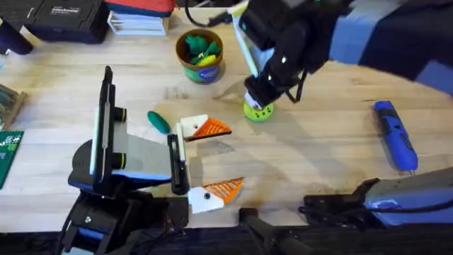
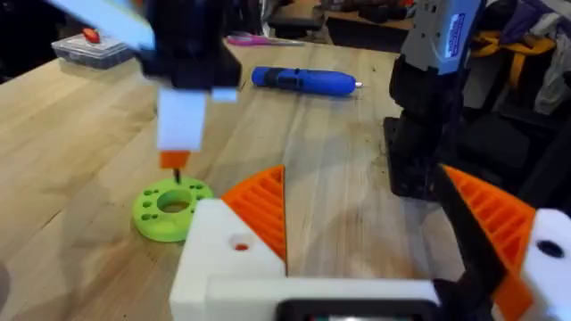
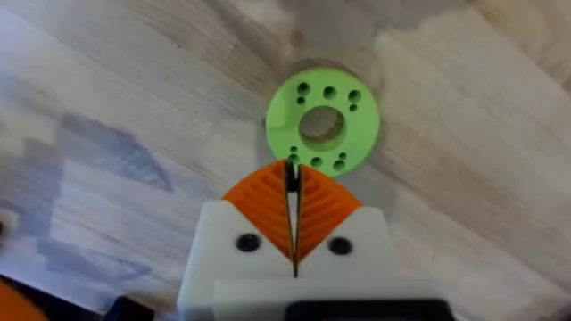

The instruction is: Pick up the gripper from the table and insert it into the empty holder that is missing its gripper. Then pick up a screw, insert it into the mounting hole, and use the screwdriver to tighten it. Finally, clean up the table by picking up the vegetable and placing it into the bucket.

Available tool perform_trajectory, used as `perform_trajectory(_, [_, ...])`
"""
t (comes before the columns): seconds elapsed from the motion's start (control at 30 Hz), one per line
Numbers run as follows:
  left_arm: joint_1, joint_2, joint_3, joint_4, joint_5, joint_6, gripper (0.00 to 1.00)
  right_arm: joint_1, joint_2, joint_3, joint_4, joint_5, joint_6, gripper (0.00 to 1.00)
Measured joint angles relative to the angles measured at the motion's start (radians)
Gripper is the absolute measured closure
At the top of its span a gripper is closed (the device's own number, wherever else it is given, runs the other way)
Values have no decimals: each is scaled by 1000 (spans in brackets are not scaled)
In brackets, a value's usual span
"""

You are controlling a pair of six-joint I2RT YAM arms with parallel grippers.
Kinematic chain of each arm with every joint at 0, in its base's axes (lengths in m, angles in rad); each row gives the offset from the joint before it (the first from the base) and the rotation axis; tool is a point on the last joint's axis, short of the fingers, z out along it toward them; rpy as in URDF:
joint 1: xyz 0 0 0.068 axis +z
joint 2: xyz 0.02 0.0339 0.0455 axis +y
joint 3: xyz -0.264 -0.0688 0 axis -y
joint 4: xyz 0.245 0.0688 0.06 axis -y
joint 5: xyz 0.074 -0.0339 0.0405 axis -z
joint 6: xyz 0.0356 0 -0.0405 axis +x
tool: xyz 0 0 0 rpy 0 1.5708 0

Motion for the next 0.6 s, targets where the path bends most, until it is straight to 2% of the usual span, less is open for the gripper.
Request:
perform_trajectory(0.17, [0, 0, 0, 0, 0, 0, 15, 0, -3, 208, -114, -25, -29, 994])
perform_trajectory(0.37, [0, 0, 0, 0, 2, 0, 15, 7, -7, 431, -254, -145, -43, 994])
perform_trajectory(0.5, [0, 0, 0, 0, 3, 0, 15, 54, -16, 500, -287, -183, -47, 994])
perform_trajectory(0.6, [0, 0, 0, 0, 3, 0, 15, 125, -18, 513, -286, -198, -48, 994])
